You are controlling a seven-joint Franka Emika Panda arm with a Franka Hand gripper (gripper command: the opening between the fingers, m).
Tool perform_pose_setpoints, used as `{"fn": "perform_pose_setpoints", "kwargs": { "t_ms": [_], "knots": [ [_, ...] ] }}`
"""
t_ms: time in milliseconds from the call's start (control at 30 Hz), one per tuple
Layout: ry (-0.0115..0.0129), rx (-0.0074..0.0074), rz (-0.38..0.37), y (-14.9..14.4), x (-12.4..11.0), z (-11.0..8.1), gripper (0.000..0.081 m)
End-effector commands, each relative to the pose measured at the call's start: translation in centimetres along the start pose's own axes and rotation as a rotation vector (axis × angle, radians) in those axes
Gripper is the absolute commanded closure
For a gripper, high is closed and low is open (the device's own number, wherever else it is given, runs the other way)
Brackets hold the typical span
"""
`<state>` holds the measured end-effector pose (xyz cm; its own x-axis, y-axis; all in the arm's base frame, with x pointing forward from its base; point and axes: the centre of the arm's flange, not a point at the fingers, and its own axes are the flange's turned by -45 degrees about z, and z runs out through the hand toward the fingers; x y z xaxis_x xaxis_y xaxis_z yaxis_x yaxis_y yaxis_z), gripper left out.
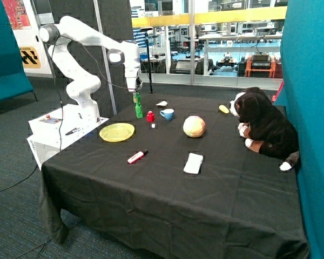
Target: Stack green blocks
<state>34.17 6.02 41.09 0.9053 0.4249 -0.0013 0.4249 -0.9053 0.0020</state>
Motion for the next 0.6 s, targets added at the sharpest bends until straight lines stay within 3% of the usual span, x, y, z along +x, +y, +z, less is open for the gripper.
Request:
{"fn": "perform_pose_setpoints", "kwargs": {
  "t_ms": [0, 567],
  "knots": [
    [0.0013, 0.002, 0.0, -0.02, -0.19, 0.47, 0.0808],
    [0.0013, 0.002, -0.01, -0.51, -0.48, 0.92, 0.0808]
  ]
}}
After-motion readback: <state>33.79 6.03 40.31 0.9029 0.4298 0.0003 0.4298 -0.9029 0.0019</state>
